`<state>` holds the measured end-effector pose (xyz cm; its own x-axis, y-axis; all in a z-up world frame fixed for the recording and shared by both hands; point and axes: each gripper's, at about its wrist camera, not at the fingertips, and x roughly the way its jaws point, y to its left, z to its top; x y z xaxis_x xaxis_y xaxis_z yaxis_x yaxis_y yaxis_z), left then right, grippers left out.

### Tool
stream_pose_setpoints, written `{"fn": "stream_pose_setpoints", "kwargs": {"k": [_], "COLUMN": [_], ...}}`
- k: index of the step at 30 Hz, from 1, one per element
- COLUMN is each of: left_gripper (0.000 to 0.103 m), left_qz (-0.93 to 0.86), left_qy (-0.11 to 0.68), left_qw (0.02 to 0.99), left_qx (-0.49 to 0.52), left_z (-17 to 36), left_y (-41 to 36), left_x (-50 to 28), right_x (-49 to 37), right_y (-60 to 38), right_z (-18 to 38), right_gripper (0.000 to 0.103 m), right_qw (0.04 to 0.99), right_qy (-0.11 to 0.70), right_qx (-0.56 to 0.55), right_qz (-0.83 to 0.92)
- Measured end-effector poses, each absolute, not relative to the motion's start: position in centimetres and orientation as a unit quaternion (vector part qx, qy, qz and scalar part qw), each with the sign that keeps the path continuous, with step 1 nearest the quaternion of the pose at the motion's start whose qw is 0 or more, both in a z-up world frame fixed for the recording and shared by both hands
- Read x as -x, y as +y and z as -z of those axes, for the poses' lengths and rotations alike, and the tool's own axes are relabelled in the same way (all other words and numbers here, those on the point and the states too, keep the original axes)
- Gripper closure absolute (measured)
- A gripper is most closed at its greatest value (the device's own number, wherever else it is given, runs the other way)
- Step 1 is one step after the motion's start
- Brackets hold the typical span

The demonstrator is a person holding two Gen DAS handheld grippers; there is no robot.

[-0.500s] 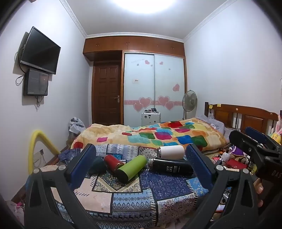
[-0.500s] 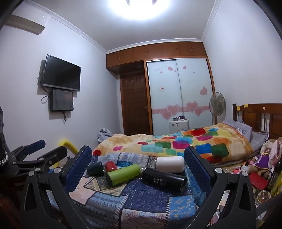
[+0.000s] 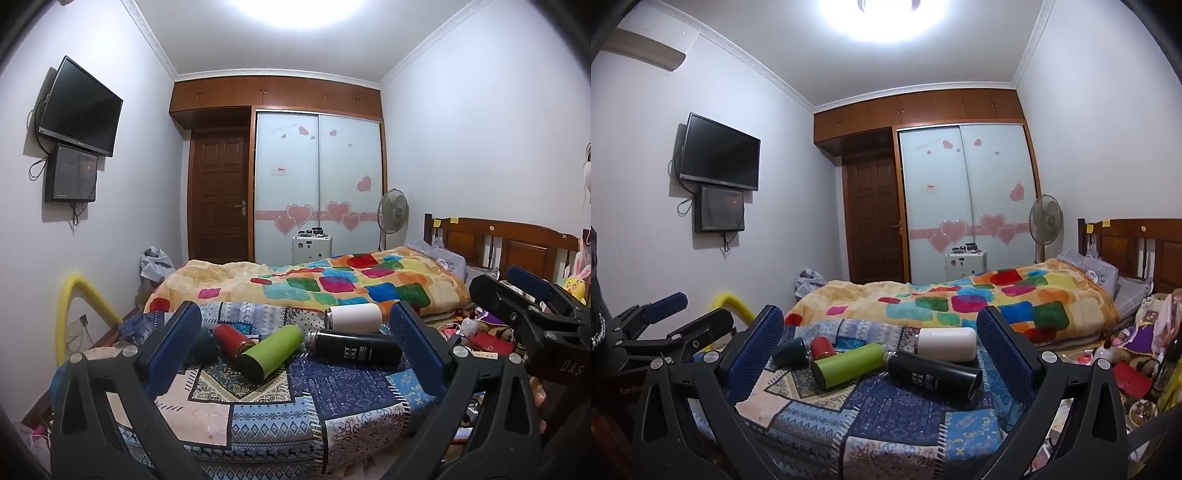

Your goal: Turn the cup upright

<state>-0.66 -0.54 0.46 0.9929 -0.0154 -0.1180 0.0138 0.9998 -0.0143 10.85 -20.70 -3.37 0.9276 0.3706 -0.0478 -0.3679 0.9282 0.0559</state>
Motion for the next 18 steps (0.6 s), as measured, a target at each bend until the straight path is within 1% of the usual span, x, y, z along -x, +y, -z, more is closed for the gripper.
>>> {"fn": "stream_pose_setpoints", "kwargs": {"k": [18], "left_gripper": [0.0], "left_qz": [0.008], "left_qy": [0.07], "left_qw": [0.997], "left_qx": [0.014], "left_z": [0.4], "left_y": [-0.1], "left_x": [-0.6], "right_x": [-10.9], "right_y": [-21.2], "right_z": [3.3], "right_gripper": [0.0], "right_qw": [0.983], "right_qy": [0.028], "right_qx": [-0.025], "right_qz": [-0.18]}}
